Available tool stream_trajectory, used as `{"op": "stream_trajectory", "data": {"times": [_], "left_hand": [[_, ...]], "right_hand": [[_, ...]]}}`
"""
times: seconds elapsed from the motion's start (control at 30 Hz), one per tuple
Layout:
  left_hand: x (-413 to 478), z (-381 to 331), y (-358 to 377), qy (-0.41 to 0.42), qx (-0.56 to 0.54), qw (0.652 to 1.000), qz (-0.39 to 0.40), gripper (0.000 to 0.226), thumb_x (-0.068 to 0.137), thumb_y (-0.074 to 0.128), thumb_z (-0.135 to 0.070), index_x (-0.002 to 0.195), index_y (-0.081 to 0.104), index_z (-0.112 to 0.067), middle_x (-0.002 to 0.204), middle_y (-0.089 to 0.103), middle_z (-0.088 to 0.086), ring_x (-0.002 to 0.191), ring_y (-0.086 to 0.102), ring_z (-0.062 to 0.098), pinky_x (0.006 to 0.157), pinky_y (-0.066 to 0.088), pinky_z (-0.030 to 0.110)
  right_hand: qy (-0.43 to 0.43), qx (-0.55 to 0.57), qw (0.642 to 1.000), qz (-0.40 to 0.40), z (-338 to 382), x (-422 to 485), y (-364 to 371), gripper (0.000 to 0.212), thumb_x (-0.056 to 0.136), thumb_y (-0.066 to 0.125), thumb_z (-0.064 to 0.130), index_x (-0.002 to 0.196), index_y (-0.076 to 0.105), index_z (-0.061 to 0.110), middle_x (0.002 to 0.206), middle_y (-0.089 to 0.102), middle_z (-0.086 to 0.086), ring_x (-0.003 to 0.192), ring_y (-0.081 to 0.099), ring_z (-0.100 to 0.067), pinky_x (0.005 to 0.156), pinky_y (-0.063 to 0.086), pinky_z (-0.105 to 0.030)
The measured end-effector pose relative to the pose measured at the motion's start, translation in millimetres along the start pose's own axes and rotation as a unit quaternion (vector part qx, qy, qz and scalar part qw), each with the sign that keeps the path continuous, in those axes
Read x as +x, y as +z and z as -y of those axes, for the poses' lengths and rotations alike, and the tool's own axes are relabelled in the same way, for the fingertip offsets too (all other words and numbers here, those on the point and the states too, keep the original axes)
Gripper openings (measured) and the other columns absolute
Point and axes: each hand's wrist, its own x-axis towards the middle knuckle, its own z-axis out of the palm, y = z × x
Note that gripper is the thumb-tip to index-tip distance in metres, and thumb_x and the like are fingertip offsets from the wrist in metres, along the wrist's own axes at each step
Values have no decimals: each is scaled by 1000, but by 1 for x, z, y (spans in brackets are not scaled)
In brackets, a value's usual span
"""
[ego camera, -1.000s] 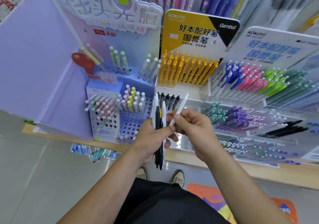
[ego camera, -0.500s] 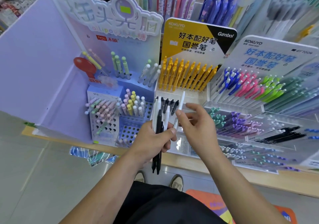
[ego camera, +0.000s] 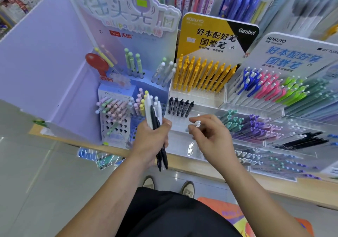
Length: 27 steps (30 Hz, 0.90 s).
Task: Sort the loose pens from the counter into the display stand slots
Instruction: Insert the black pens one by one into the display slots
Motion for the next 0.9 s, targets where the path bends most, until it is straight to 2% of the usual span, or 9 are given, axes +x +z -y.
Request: {"op": "stream_trajectory", "data": {"times": [0.07, 0.17, 0.3, 0.37, 0.47, 0.57, 0.67, 0.8, 0.9], "left_hand": [[3, 5, -2, 13, -12, 999, -39, 9, 97, 72, -14, 91, 67, -9, 62, 54, 8, 49, 47, 19, 53, 45, 33], [2, 12, -6, 26, -14, 997, -65, 21, 97, 74, -18, 99, 68, 1, 58, 56, 7, 49, 49, 18, 53, 47, 34], [-1, 22, -12, 24, -10, 997, -68, 19, 94, 78, -21, 94, 66, -7, 58, 56, 3, 52, 52, 18, 55, 48, 32], [-3, 26, -15, 23, -26, 997, -64, 20, 93, 80, -22, 94, 64, -10, 60, 57, 2, 54, 53, 17, 55, 49, 28], [-7, 27, -19, 21, -46, 997, -52, 18, 94, 79, -20, 95, 64, -10, 62, 58, 2, 55, 53, 17, 53, 49, 22], [-8, 28, -26, 22, -44, 997, -52, 17, 94, 79, -20, 93, 64, -12, 65, 59, 9, 60, 55, 21, 56, 52, 28], [-6, 29, -35, 21, -45, 997, -63, 18, 94, 79, -20, 93, 64, -10, 68, 59, 18, 63, 57, 28, 60, 54, 36], [-6, 31, -41, 21, -47, 997, -60, 18, 94, 79, -19, 89, 63, -11, 69, 59, 21, 64, 59, 30, 58, 53, 33], [-8, 32, -42, 23, -49, 997, -59, 18, 95, 78, -16, 90, 62, -10, 69, 58, 21, 63, 56, 29, 59, 53, 33]], "right_hand": [[79, 56, 995, -17, -5, 0, 9, 23, 96, 69, 10, 100, 72, 33, 98, 75, -2, 80, 74, -19, 80, 60, -48], [114, 74, 990, -37, -18, -1, 19, 29, 96, 68, 9, 110, 68, 34, 91, 75, -5, 84, 74, -21, 82, 60, -49], [131, 53, 990, -27, -33, 2, 33, 19, 98, 67, 17, 112, 70, 29, 86, 74, -10, 83, 72, -29, 79, 59, -50], [125, 20, 992, -8, -38, 4, 41, 17, 100, 65, 21, 115, 70, 24, 83, 72, -10, 77, 68, -27, 72, 58, -45], [105, -17, 994, -4, -43, 5, 50, 18, 100, 66, 22, 116, 72, 21, 84, 73, -2, 75, 66, -17, 69, 56, -32], [65, -68, 996, 8, -44, 6, 56, 19, 99, 67, 20, 116, 74, 17, 90, 74, 2, 77, 65, -7, 71, 54, -24], [16, -123, 992, 15, -44, 4, 62, 21, 97, 68, 19, 116, 75, 14, 96, 73, 0, 83, 66, -12, 77, 56, -31], [8, -134, 991, 18, -45, 3, 66, 22, 97, 69, 22, 117, 74, 13, 88, 71, 0, 78, 66, -16, 74, 57, -35], [-22, -145, 989, 19, -42, 2, 69, 21, 97, 68, 18, 116, 75, 11, 94, 73, -2, 82, 67, -17, 77, 56, -32]]}}
